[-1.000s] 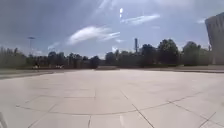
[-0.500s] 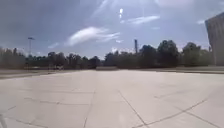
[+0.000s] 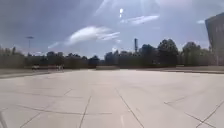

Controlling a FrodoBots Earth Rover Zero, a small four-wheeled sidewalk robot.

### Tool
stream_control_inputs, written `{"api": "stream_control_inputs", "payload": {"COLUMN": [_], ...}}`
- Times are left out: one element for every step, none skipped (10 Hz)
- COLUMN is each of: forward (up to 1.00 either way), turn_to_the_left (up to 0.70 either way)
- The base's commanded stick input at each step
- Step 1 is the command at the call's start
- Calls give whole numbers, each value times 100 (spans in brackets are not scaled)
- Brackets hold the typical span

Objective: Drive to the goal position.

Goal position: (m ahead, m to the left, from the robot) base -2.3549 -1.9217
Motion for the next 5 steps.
{"api": "stream_control_inputs", "payload": {"forward": [70, 70, 70, 70, 70], "turn_to_the_left": [-4, -4, -4, -4, -4]}}
